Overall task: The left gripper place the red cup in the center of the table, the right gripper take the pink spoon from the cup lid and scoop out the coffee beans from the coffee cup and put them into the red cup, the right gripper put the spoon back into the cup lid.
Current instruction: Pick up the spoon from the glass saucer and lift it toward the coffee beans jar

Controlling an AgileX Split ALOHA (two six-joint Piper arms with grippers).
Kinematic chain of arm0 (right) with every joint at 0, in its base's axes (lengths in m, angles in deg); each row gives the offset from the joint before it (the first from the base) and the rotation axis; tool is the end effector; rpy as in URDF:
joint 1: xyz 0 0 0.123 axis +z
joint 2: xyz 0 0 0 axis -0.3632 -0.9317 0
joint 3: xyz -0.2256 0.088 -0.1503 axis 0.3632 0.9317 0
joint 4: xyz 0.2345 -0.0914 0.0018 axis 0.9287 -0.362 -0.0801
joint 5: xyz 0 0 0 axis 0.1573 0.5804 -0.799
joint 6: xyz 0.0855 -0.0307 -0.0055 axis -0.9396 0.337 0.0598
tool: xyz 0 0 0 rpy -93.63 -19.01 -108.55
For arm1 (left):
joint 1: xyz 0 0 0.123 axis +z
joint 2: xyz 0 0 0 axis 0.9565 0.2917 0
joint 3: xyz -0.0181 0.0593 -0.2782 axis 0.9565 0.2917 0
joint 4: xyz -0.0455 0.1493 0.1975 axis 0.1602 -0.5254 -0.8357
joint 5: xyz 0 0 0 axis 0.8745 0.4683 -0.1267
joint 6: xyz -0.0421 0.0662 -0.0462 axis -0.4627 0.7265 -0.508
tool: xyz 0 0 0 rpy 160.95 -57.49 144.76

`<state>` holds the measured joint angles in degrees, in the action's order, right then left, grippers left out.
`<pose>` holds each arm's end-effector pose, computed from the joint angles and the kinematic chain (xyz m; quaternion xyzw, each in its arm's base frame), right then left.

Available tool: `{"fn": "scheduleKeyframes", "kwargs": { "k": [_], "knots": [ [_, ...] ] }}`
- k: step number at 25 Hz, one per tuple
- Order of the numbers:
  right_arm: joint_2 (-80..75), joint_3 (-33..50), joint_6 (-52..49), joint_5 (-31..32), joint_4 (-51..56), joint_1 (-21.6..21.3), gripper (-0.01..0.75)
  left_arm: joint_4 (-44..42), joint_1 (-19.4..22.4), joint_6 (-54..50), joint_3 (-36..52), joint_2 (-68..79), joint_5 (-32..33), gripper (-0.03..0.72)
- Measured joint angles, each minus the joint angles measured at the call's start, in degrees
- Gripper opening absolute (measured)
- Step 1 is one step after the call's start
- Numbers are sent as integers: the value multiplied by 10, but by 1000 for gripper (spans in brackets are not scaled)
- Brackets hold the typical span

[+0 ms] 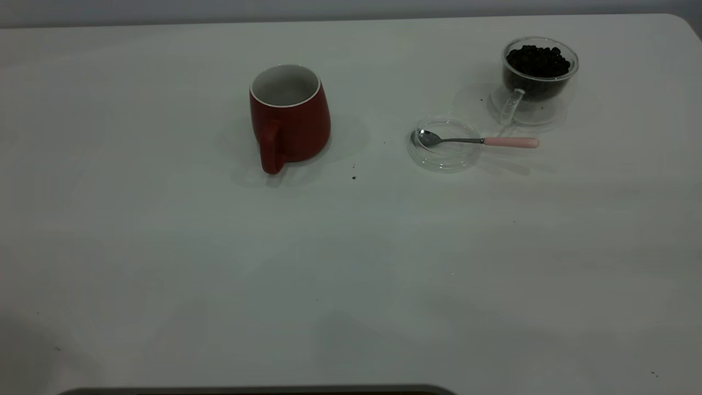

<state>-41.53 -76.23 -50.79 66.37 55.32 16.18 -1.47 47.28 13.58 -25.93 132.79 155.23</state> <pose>0.0003 0.0030 0.2645 -0.0005 0.8841 -0.0238 0.4667 0.1257 -0.0368 0.3819 0.1624 0.9193 0.0302 0.3572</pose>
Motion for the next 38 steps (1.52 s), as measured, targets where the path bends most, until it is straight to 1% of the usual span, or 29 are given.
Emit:
{"fn": "scheduleKeyframes", "kwargs": {
  "k": [6,11,15,19,27,30,38],
  "knots": [
    [0,0,0,0,0,0,343,11,0,-21,90,-116,0,569],
    [0,0,0,0,0,0,343,77,0,-29,161,-205,0,569],
    [0,0,0,0,0,0,343,126,0,-1,223,-269,0,569],
    [0,0,0,0,0,0,343,140,0,8,278,-307,-1,569],
    [0,0,0,0,0,0,343,139,0,50,299,-317,-9,569],
    [0,0,0,0,0,0,343,139,0,53,311,-318,-21,569],
    [0,0,0,0,0,0,343,139,0,54,312,-318,-26,569]
  ]
}}
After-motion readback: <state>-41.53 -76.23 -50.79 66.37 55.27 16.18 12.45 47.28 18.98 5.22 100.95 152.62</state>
